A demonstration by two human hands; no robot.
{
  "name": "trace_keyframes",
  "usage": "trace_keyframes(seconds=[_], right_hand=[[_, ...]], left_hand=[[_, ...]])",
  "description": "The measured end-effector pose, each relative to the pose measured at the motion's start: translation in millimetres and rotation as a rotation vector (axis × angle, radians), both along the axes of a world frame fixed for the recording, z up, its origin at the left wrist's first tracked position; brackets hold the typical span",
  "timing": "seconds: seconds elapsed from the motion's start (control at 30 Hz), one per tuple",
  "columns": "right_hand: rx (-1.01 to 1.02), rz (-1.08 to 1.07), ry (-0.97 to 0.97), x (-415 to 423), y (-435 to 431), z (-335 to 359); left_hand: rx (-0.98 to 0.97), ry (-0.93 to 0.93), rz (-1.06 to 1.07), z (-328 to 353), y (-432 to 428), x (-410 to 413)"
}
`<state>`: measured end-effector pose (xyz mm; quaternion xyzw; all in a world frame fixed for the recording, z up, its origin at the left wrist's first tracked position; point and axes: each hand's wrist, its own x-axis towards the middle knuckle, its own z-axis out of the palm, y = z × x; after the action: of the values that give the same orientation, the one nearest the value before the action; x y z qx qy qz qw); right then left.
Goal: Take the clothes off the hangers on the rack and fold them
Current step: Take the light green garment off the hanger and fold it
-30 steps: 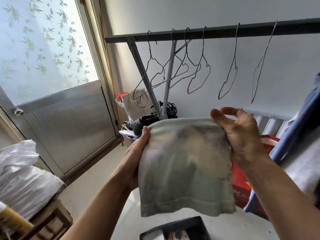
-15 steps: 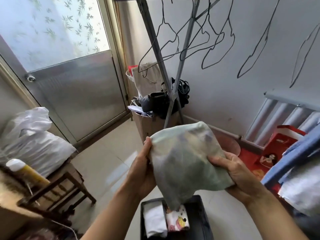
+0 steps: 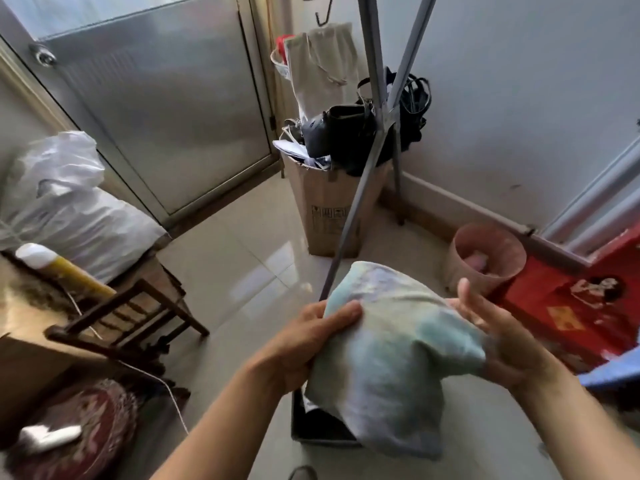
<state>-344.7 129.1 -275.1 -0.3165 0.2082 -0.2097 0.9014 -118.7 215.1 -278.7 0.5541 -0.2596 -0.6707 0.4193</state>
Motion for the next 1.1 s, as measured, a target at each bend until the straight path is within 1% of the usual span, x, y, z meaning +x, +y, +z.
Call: trace_keyframes(seconds=[0.03, 0.07, 0.13, 0.17, 0.2, 0.27, 0.3, 0.37, 0.47, 0.57, 0.6, 0.7, 0.8, 0.9, 1.1], right_hand=[[0.047, -0.081, -0.083, 0.2, -0.2, -14.2], [0.095, -0.114, -0.132, -0.1, -1.3, -36.2], [0.23, -0.113, -0.22, 7.9, 7.0, -74.9], [0.263, -0.137, -0.25, 19.1, 10.3, -89.5], [0.246, -0.179, -0.19, 25.0, 9.9, -99.5], [0.083, -0.299, 0.195, 38.7, 1.9, -117.9], [0.03, -0.317, 0.324, 44.5, -3.1, -126.2], [0.038, -0.364, 0.43, 53.1, -11.6, -144.6], [0.112, -0.388, 0.48, 57.1, -15.6, -178.5], [0.184, -0.312, 0.421, 58.3, -11.7, -216.0], [0.195, -0.295, 0.432, 59.5, -10.4, -232.0], [0.199, -0.329, 0.58, 58.2, -4.5, -277.5], [0.247, -0.341, 0.629, 52.7, 2.8, -324.1], [0.31, -0.35, 0.674, 44.4, 11.5, -370.6], [0.399, -0.325, 0.837, 32.4, 26.2, -450.0]], left_hand=[[0.002, 0.042, 0.049, -7.2, -0.4, 0.8], [0.006, 0.085, 0.104, -16.2, -2.5, 2.9], [0.025, 0.132, 0.203, -32.9, -7.8, 5.5], [0.037, 0.13, 0.243, -44.5, -12.5, 7.3], [0.054, 0.127, 0.273, -53.8, -15.7, 8.4], [0.096, 0.13, 0.333, -77.6, -24.4, 13.1], [0.115, 0.127, 0.36, -88.6, -27.2, 15.2], [0.146, 0.104, 0.398, -117.9, -34.1, 19.4], [0.182, 0.106, 0.423, -159.6, -39.6, 23.0], [0.247, 0.177, 0.436, -204.3, -41.2, 24.8], [0.276, 0.207, 0.427, -222.1, -40.7, 23.8], [0.303, 0.262, 0.351, -268.1, -33.5, 20.7], [0.302, 0.22, 0.218, -318.5, -21.6, 20.5], [0.386, 0.182, 0.138, -367.9, -4.8, 19.7], [0.496, 0.053, 0.208, -460.2, 13.9, 10.2]])
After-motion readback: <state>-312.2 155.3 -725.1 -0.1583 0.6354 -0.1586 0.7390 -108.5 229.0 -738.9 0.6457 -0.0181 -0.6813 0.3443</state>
